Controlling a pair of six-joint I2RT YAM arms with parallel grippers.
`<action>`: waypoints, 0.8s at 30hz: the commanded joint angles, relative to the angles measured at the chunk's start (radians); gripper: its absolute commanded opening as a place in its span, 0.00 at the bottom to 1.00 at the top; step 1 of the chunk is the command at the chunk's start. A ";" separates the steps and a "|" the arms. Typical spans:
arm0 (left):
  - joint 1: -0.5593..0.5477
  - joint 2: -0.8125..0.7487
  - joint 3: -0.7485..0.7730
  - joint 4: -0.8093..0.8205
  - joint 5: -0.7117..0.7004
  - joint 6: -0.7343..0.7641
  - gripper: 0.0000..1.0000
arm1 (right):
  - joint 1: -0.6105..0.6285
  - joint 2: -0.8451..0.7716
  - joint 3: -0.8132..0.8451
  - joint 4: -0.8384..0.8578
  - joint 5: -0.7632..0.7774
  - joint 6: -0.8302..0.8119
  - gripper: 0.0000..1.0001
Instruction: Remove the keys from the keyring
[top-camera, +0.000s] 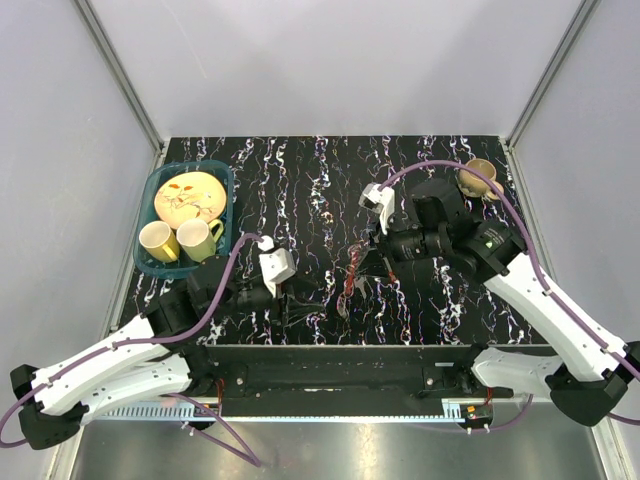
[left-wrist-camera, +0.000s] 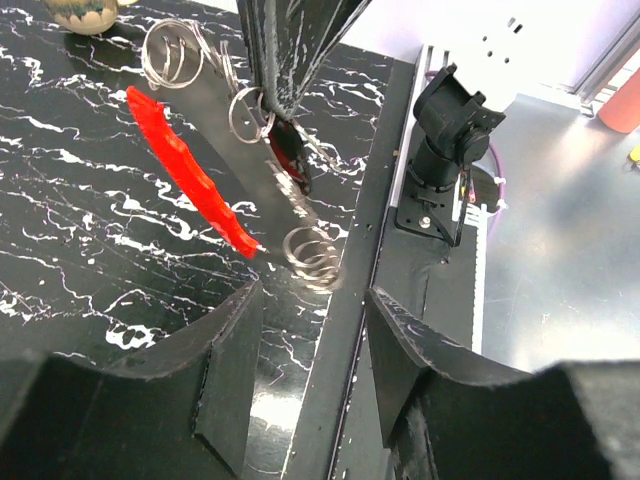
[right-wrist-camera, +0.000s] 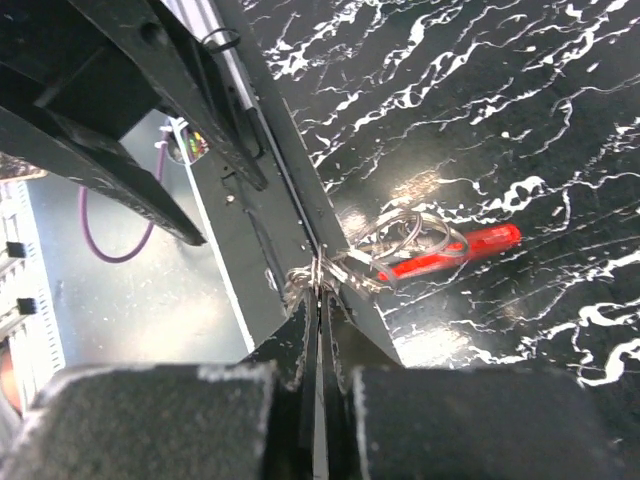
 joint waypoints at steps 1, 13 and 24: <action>0.009 0.006 0.017 0.112 0.041 -0.024 0.48 | 0.007 0.013 0.070 -0.097 0.057 -0.129 0.00; 0.234 0.105 0.010 0.277 0.410 -0.181 0.49 | 0.007 0.145 0.236 -0.238 -0.070 -0.376 0.00; 0.243 0.250 0.184 0.048 0.432 0.011 0.40 | 0.007 0.199 0.230 -0.207 -0.245 -0.474 0.00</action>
